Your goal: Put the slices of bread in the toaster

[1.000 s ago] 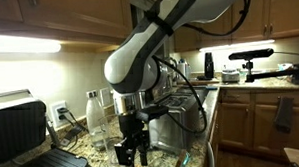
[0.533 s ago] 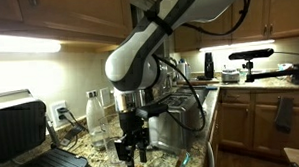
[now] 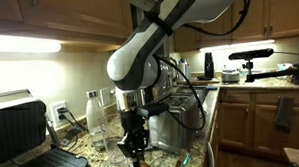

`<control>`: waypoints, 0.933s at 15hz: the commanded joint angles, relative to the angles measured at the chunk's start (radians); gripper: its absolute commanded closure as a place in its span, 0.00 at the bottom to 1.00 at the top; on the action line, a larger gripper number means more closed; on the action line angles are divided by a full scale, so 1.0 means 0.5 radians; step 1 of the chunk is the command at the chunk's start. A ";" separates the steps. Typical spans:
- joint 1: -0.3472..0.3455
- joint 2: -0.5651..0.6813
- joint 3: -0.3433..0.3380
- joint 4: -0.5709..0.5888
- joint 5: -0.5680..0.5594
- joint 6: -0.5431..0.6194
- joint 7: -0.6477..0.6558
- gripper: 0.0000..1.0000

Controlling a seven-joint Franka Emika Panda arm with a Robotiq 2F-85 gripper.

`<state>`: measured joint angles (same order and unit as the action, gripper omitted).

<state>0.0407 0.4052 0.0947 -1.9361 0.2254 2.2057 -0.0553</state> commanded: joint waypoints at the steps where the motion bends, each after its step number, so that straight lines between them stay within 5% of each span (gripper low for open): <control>1: -0.009 -0.054 -0.004 -0.049 0.029 0.044 0.043 0.93; 14: -0.015 -0.227 -0.020 -0.169 0.032 0.120 0.119 0.96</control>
<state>0.0355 0.3804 0.0895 -1.9391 0.2254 2.2369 -0.0226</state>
